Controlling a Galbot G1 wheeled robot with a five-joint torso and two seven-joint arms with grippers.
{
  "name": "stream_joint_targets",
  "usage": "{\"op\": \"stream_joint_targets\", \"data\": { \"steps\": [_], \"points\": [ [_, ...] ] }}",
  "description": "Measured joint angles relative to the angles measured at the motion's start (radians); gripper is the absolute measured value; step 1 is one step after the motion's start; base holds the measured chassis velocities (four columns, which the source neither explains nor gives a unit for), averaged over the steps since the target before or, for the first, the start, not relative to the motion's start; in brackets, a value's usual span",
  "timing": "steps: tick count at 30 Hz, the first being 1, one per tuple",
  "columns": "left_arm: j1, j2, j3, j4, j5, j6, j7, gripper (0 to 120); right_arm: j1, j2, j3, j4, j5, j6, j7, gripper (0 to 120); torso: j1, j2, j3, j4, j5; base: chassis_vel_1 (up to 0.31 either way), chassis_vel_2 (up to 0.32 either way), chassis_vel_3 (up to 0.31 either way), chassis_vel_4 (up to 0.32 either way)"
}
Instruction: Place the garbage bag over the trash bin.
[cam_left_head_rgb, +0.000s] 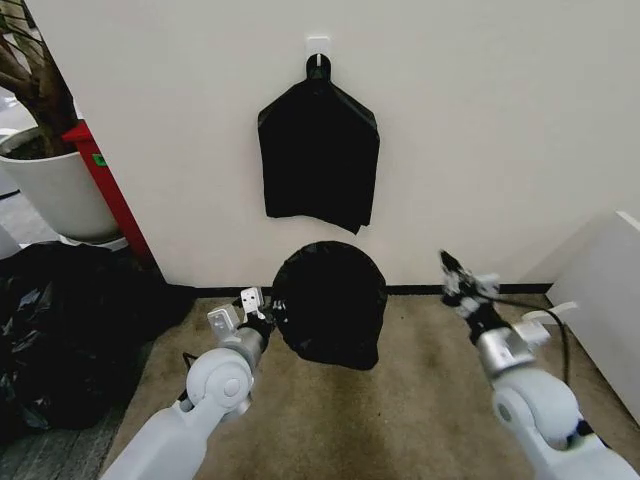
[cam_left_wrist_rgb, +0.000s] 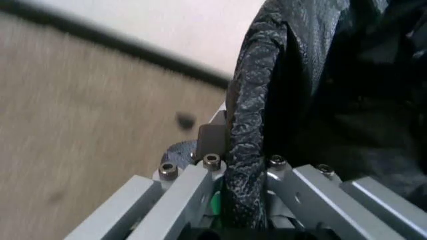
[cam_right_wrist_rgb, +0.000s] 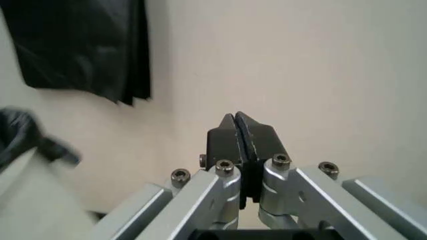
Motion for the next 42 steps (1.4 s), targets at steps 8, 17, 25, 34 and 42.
{"op": "stream_joint_targets", "data": {
  "steps": [8,17,25,34,42],
  "points": [
    [-0.004,0.010,-0.003,-0.018,-0.024,0.021,-0.017,2,-0.051,0.027,0.027,0.016,0.096,-0.010,0.009,10,0.000,0.000,0.000,0.0003,0.0006,0.000,0.000,0.000,0.000],
    [-0.025,0.030,-0.036,0.016,-0.198,0.046,0.060,2,-0.211,-0.078,0.140,0.070,0.634,-0.200,-0.241,41,0.000,0.000,0.000,-0.0001,0.0005,0.000,0.000,0.000,0.000],
    [-0.039,0.065,-0.047,0.085,-0.322,0.114,0.198,2,-0.300,-0.120,0.221,0.115,0.892,-0.399,-0.309,69,0.000,0.000,0.000,0.0000,0.0002,0.000,0.000,0.000,0.000],
    [-0.059,0.093,-0.054,0.223,-0.434,0.161,0.357,2,-0.318,-0.120,0.207,0.201,0.937,-0.438,-0.313,99,0.000,0.000,0.000,0.0002,0.0003,0.000,0.000,0.000,0.000],
    [-0.086,0.065,-0.053,0.240,-0.489,0.143,0.299,2,-0.338,-0.093,0.096,0.346,0.769,-0.454,-0.186,100,0.000,0.000,0.000,-0.0001,0.0002,0.000,0.000,0.000,0.000]
  ]
}}
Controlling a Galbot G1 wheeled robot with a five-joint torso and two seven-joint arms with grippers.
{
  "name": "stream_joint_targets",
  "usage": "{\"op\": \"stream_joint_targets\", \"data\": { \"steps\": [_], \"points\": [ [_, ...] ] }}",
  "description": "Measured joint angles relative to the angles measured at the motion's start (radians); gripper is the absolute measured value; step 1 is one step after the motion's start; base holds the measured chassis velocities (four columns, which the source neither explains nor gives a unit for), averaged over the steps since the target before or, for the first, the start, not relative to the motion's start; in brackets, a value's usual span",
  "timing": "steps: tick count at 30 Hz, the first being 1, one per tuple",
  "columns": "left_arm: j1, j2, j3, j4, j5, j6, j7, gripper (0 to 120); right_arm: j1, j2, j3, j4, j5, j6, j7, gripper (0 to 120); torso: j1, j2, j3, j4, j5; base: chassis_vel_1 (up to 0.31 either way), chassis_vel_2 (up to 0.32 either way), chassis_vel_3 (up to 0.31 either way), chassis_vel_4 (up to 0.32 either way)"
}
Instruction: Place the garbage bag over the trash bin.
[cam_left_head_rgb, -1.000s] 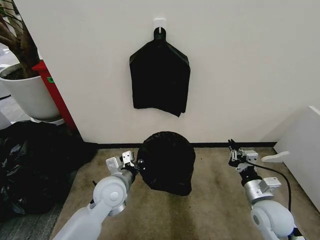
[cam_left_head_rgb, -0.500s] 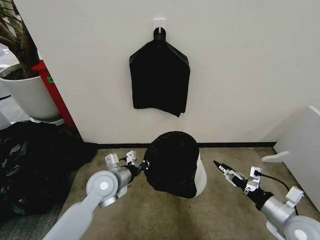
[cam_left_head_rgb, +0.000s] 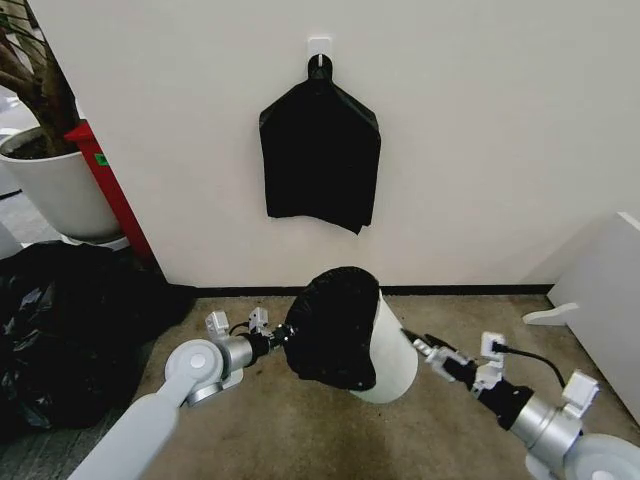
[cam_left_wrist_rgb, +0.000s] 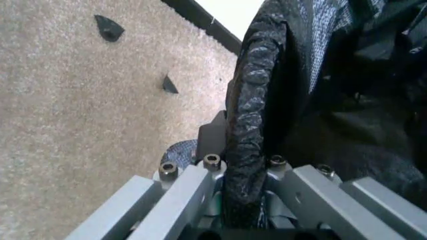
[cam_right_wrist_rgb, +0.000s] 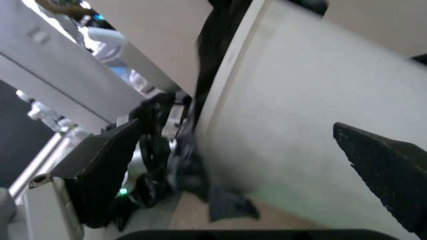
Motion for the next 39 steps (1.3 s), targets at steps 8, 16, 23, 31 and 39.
{"op": "stream_joint_targets", "data": {
  "steps": [8,16,23,31,39],
  "points": [
    [-0.006,-0.009,0.005,0.007,-0.006,-0.002,-0.009,2,0.055,0.011,-0.079,0.034,-0.072,-0.026,0.082,100,0.000,0.000,0.000,0.0003,0.0003,0.000,0.000,0.000,0.000],
    [-0.008,-0.004,0.002,0.001,-0.007,-0.003,-0.012,2,0.055,0.008,-0.085,0.047,-0.077,-0.056,0.134,100,0.000,0.000,0.000,0.0001,0.0001,0.000,0.000,0.000,0.000],
    [-0.007,-0.003,0.002,-0.009,-0.004,-0.005,-0.015,2,0.061,0.018,-0.080,0.053,-0.054,-0.069,0.206,100,0.000,0.000,0.000,0.0000,0.0001,0.000,0.000,0.000,0.000],
    [-0.011,-0.008,0.004,-0.010,0.006,-0.008,-0.015,2,0.083,0.010,-0.064,0.063,-0.006,-0.123,0.235,100,0.000,0.000,0.000,0.0001,0.0002,0.000,0.000,0.000,0.000],
    [-0.018,-0.008,0.004,-0.007,0.008,-0.011,-0.016,2,0.086,0.010,-0.071,0.038,-0.034,-0.149,0.241,100,0.000,0.000,0.000,0.0001,0.0002,0.000,0.000,0.000,0.000]
  ]
}}
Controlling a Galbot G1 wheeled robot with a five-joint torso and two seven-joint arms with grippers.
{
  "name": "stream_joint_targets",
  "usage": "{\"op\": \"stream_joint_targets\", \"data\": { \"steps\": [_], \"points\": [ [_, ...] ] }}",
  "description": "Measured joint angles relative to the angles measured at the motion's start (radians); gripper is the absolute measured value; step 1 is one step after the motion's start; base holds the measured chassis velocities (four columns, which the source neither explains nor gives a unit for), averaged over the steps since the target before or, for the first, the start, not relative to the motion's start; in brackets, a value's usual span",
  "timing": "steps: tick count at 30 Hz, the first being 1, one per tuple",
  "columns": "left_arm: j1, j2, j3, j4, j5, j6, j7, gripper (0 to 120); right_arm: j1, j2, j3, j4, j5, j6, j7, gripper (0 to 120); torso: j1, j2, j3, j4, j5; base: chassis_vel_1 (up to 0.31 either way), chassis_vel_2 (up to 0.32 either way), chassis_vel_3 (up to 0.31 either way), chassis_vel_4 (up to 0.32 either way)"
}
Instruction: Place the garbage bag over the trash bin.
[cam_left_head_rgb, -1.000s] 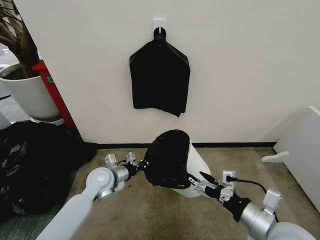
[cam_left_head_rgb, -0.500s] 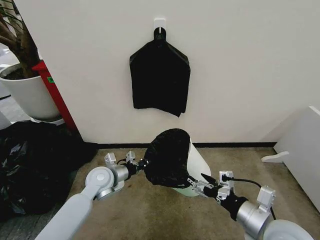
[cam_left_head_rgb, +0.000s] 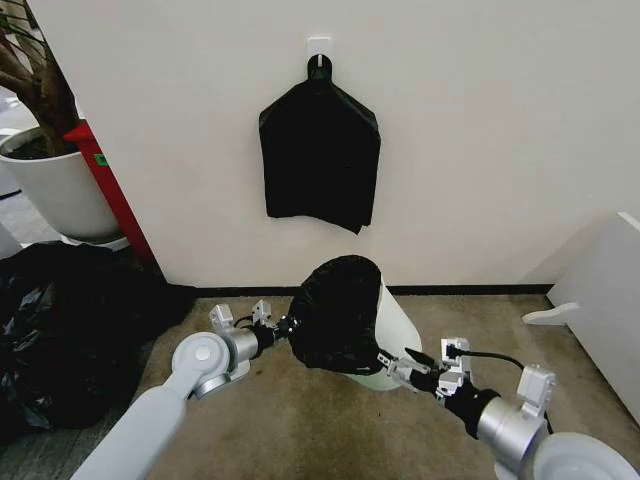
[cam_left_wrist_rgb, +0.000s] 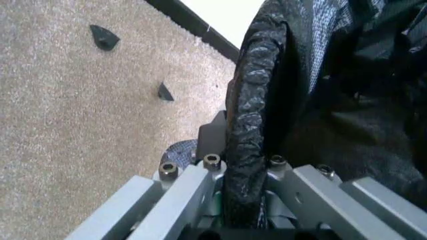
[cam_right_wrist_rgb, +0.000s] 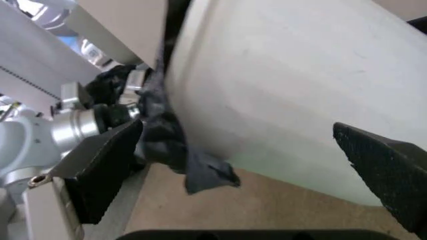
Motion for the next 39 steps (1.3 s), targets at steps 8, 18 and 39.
{"op": "stream_joint_targets", "data": {
  "steps": [8,18,39],
  "points": [
    [-0.002,0.005,0.002,-0.014,-0.006,0.000,0.002,2,0.035,-0.001,0.011,-0.127,-0.049,0.006,-0.011,100,0.000,0.000,0.000,0.0000,0.0001,0.000,0.000,0.000,0.000],
    [-0.005,0.004,0.006,-0.024,-0.008,0.002,0.006,2,0.042,-0.001,0.014,-0.222,-0.101,0.044,-0.036,100,0.000,0.000,0.000,0.0000,0.0002,0.000,0.000,0.000,0.000],
    [0.036,0.002,0.035,0.005,0.341,-0.150,0.249,2,0.044,-0.015,0.105,0.060,0.043,0.026,0.110,100,0.000,0.000,0.000,-0.0002,-0.0001,0.000,0.000,0.000,0.000]
  ]
}}
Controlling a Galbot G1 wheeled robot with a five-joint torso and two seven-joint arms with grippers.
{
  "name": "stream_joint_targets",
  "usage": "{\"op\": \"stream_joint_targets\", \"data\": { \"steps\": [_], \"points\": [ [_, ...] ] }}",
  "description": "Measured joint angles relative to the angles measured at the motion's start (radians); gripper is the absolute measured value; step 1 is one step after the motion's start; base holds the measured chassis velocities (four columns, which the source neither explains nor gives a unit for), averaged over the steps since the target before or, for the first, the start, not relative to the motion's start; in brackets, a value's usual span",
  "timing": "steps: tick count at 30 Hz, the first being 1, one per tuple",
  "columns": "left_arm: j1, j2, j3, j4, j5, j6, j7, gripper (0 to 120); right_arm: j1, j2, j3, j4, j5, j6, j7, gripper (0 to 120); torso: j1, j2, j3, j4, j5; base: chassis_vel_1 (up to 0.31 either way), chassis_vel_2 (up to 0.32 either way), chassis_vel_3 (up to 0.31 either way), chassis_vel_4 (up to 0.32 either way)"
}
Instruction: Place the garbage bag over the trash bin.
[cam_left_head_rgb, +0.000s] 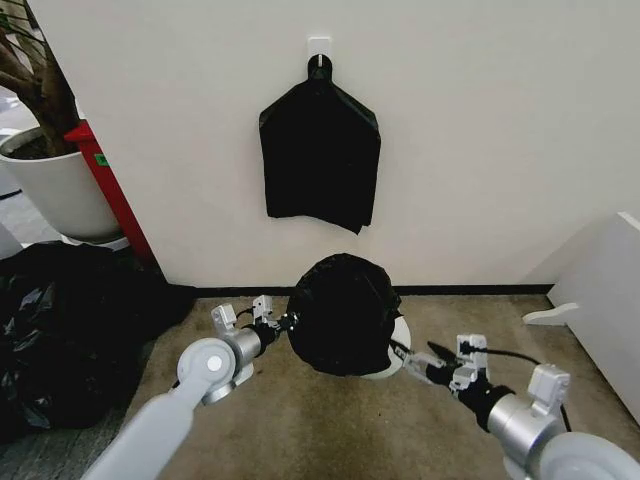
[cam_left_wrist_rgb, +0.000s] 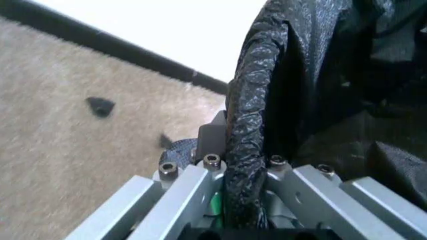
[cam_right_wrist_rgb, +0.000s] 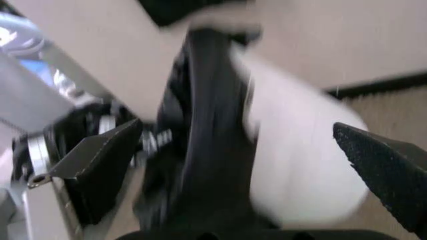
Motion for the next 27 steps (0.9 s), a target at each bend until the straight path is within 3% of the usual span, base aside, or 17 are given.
{"op": "stream_joint_targets", "data": {
  "steps": [5,9,13,16,22,27],
  "points": [
    [0.026,0.014,0.000,0.007,0.083,-0.067,0.164,2,0.125,-0.019,0.031,-0.028,0.174,-0.023,0.082,100,0.000,0.000,0.000,0.0005,0.0002,0.000,0.000,0.000,0.000],
    [0.035,0.021,0.000,0.026,0.130,-0.115,0.268,2,0.129,-0.007,0.028,-0.045,0.182,0.000,0.046,100,0.000,0.000,0.000,0.0004,0.0003,0.000,0.000,0.000,0.000],
    [0.039,0.023,0.004,0.054,0.152,-0.167,0.364,2,0.087,0.015,0.039,-0.025,0.178,0.019,-0.072,99,0.000,0.000,0.000,0.0000,-0.0001,0.000,0.000,0.000,0.000],
    [0.040,0.023,0.005,0.059,0.154,-0.175,0.380,2,0.087,0.019,0.039,-0.023,0.190,0.023,-0.087,98,0.000,0.000,0.000,0.0001,0.0000,0.000,0.000,0.000,0.000],
    [0.045,0.022,0.007,0.054,0.153,-0.195,0.433,2,0.114,0.035,0.048,-0.024,0.366,0.005,-0.035,81,0.000,0.000,0.000,0.0002,0.0000,0.000,0.000,0.000,0.000],
    [0.050,0.022,0.007,0.048,0.156,-0.200,0.454,2,0.129,0.038,0.069,-0.043,0.451,-0.017,0.038,81,0.000,0.000,0.000,0.0003,0.0002,0.000,0.000,0.000,0.000]
  ]
}}
